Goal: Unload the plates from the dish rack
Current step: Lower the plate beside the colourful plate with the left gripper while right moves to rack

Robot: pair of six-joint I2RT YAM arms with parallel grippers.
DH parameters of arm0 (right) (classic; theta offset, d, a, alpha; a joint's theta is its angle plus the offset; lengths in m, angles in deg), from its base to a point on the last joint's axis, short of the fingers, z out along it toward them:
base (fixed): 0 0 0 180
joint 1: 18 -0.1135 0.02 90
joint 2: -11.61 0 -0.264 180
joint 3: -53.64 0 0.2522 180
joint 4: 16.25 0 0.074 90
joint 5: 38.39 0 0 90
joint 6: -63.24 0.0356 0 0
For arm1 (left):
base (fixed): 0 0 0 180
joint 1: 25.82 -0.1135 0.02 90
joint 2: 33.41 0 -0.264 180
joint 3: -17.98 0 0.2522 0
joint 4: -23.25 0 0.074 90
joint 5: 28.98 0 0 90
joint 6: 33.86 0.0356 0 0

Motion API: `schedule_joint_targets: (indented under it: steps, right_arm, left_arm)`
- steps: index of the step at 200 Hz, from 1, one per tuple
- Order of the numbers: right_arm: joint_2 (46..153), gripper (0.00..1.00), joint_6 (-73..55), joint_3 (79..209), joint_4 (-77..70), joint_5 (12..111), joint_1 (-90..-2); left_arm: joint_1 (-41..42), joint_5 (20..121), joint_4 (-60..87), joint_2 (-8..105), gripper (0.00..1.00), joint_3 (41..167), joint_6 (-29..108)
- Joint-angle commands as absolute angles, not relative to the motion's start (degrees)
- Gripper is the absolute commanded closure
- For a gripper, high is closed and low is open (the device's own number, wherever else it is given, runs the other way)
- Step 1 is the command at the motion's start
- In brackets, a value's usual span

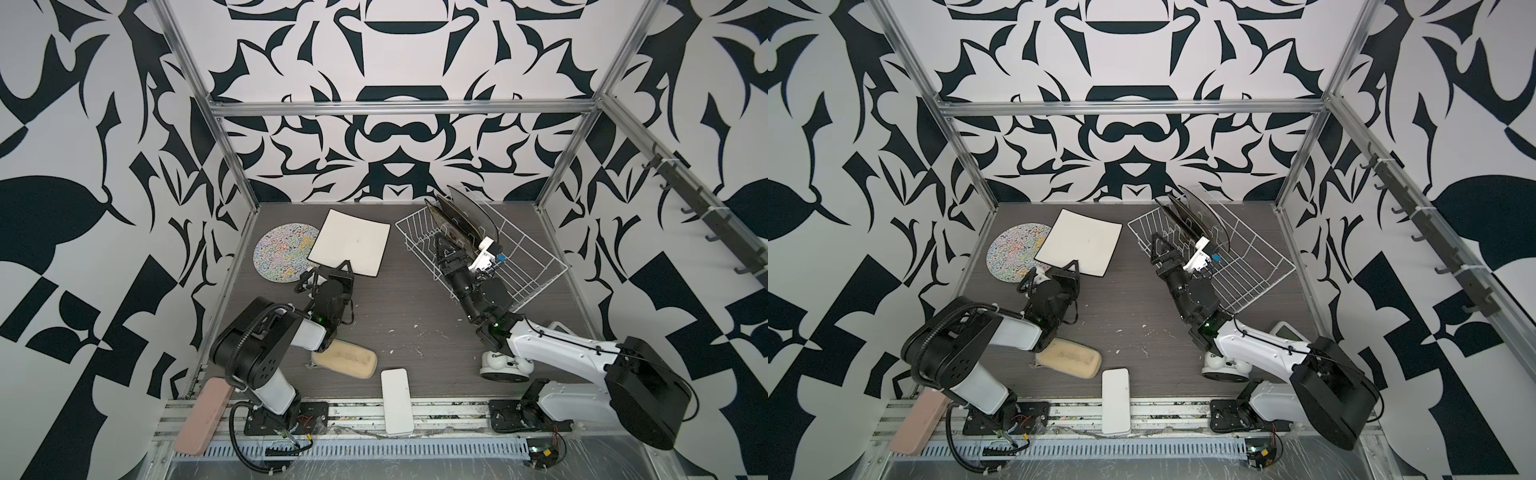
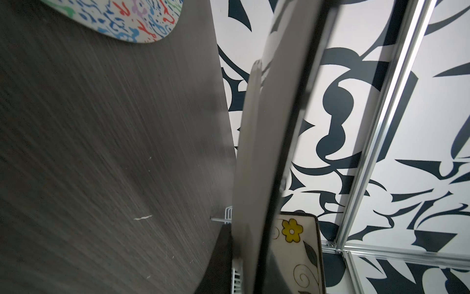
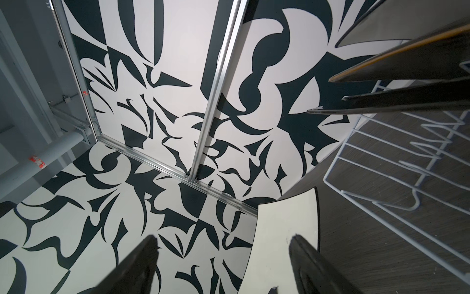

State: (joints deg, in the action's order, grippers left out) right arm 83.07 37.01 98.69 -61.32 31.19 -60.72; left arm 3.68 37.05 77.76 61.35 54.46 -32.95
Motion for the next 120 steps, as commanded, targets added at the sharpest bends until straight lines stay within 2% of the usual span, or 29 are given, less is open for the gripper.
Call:
schedule_joint_targets:
  steps: [1,120]
  right_arm:
    - [81.7,0.16,35.4,99.1,-61.7,30.5,-60.5]
    - [80.3,0.15,33.9,100.4,-55.9,31.0,-60.3]
  left_arm:
    - [4.6,34.5,91.2,62.0,1.00,58.6,-36.4]
    - [7.0,29.5,91.2,69.6,1.00,61.3,-41.5]
